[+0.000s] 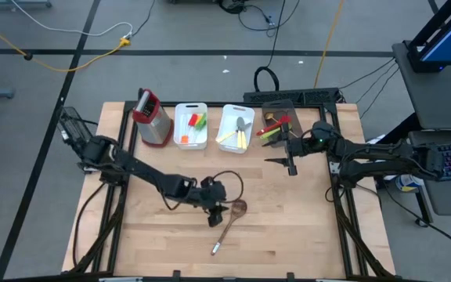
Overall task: Pick & Place Kitchen Items
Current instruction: Put the brown serving spoon into the black bin
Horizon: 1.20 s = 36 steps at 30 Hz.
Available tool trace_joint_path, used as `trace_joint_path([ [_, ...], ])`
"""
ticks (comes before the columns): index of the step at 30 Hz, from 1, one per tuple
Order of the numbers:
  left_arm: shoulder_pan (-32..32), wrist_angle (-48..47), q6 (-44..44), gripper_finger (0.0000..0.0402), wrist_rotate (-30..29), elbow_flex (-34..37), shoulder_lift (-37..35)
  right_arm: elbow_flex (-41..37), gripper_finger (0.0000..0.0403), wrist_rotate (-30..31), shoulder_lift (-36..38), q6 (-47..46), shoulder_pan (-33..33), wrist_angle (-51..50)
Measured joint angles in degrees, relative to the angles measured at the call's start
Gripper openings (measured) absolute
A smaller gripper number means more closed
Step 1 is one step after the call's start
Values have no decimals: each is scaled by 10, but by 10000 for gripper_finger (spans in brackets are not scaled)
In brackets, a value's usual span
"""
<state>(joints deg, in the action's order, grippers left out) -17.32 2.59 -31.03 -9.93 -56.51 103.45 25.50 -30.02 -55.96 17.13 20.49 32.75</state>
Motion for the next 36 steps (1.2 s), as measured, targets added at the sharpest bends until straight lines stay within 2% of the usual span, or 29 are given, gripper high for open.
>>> trace_joint_path([
  [6,-43,47,24,186,-13,0,38,0,220,0,0,4,0,-7],
  [9,-62,89,9,186,-25,0,59,0,221,0,0,5,0,-18],
  [13,-85,144,20,186,-70,-8,83,0,223,0,0,5,0,-32],
  [15,-95,150,35,186,-94,-14,100,0,223,0,0,5,0,-37],
  [19,-106,146,12,186,-102,-19,126,0,224,0,0,5,0,-45],
  [23,-115,105,5,186,-124,-21,125,0,224,0,0,5,0,-44],
  [30,-113,-41,8,184,-140,-25,120,0,224,0,0,1,0,-44],
  [36,-105,-123,41,145,-131,-23,94,0,223,0,0,1,0,-44],
])
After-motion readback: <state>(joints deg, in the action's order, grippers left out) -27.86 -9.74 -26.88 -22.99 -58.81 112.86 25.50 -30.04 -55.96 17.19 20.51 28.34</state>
